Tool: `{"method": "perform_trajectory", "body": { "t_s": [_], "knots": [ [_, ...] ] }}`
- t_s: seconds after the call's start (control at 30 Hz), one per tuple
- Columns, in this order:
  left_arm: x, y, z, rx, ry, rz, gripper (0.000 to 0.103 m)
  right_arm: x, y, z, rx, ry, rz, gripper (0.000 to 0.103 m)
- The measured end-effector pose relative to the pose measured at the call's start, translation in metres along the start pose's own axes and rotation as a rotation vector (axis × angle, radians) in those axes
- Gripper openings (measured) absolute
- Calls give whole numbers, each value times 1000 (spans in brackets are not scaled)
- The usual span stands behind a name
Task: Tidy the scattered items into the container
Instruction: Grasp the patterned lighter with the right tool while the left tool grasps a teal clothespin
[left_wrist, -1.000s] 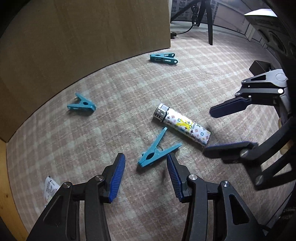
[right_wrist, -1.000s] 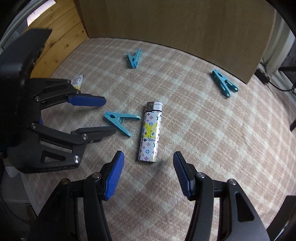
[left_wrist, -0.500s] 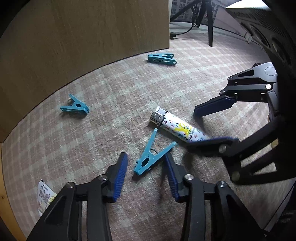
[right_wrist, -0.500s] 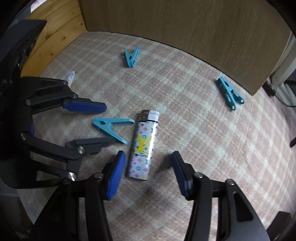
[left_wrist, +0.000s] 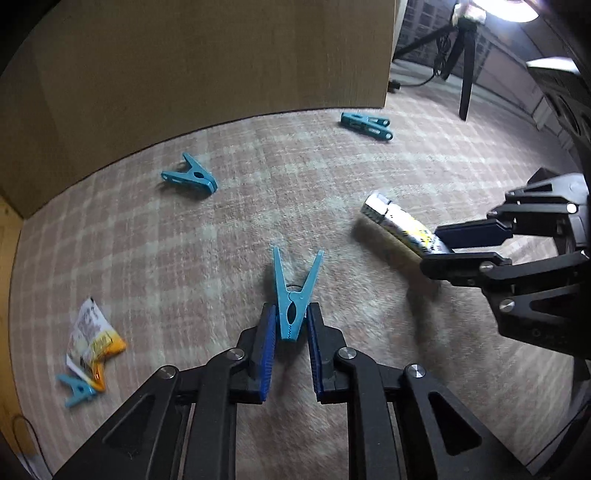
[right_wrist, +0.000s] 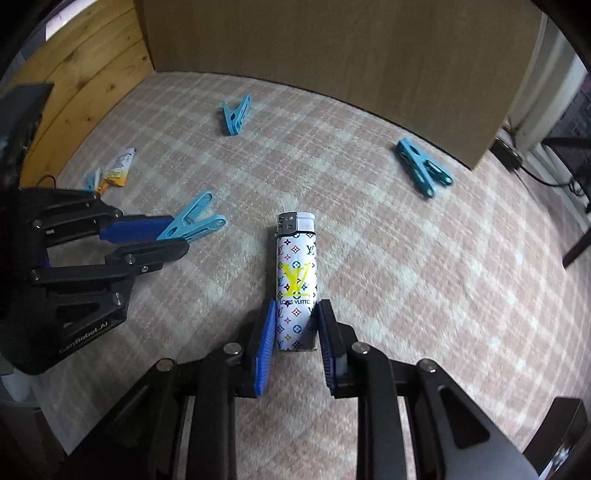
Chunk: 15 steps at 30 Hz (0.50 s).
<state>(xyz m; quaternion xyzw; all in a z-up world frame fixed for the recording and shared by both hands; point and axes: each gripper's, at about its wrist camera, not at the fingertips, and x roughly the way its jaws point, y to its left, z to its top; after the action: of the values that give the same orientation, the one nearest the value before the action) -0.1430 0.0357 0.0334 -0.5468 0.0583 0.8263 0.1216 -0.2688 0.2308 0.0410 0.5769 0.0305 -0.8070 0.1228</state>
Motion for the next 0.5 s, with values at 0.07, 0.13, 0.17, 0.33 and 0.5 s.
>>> {"method": "perform_trajectory", "body": {
  "t_s": [0.07,0.13,0.17,0.33,0.5],
  "knots": [
    [-9,-2,-3,-8,-8,-1,15,-12,-4,-6,19,-19,9,22],
    [-17,-6,-2,-11,-19,-3,15,-26,-8,-11,33,-38,9,22],
    [-21,-11,0,-11,-25,-7,15,-35,-10,-15,41,-47,9,22],
    [-40,-44,7,18,-57,-16,15,-72,-24,-38,100,-97,0,22],
    [-61,-86,13,65,-88,-58,15,-102,-41,-69,184,-143,-32,22]
  ]
}}
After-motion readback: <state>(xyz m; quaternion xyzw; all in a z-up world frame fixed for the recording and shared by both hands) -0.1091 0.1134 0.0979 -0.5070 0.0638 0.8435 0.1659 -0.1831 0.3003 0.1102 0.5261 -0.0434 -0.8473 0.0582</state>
